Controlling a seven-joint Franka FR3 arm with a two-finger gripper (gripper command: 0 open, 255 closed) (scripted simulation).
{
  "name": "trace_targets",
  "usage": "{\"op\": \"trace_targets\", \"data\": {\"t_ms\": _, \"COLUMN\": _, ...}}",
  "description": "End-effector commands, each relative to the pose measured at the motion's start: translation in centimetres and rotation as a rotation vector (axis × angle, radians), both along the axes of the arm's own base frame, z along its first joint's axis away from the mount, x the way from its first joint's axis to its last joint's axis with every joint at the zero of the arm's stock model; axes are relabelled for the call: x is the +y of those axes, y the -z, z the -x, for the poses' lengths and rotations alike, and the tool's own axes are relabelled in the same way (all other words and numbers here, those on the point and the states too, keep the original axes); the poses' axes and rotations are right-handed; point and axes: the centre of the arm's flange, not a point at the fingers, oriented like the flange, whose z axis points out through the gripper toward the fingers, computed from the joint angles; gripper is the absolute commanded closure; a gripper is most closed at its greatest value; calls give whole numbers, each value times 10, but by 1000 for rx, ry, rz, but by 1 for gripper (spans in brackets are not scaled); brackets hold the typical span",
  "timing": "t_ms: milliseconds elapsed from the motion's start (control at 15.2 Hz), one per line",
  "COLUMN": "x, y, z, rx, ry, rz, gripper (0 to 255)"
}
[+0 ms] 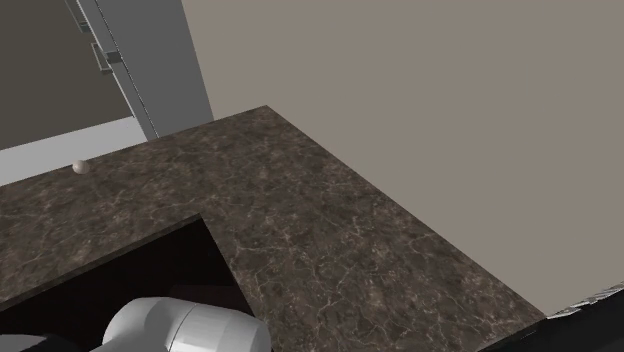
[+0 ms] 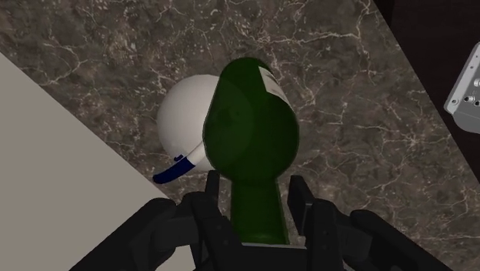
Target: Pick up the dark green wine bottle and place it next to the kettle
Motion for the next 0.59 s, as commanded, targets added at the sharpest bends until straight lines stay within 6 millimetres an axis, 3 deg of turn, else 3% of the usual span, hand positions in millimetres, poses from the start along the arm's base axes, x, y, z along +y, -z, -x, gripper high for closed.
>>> {"op": "trace_targets", "data": {"t_ms": 0, "x": 1, "y": 13, "z": 0, "rx": 1, "ry": -2, "rz": -6, "gripper": 255}}
{"op": "trace_targets", "data": {"t_ms": 528, "x": 1, "y": 55, "z": 0, "rx": 1, "ry": -2, "rz": -6, "gripper": 255}}
